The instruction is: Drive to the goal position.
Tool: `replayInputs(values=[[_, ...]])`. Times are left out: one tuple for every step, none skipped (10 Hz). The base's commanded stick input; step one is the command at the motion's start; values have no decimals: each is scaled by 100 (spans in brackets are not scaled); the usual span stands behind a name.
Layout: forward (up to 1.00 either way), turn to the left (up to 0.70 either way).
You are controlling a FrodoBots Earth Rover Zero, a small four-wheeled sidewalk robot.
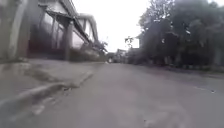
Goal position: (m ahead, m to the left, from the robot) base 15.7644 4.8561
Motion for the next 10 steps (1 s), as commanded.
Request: replayInputs(values=[[100, 0], [100, 0], [100, 0], [100, 0], [100, 0], [100, 0], [100, 0], [100, 0], [100, 0], [100, 0]])
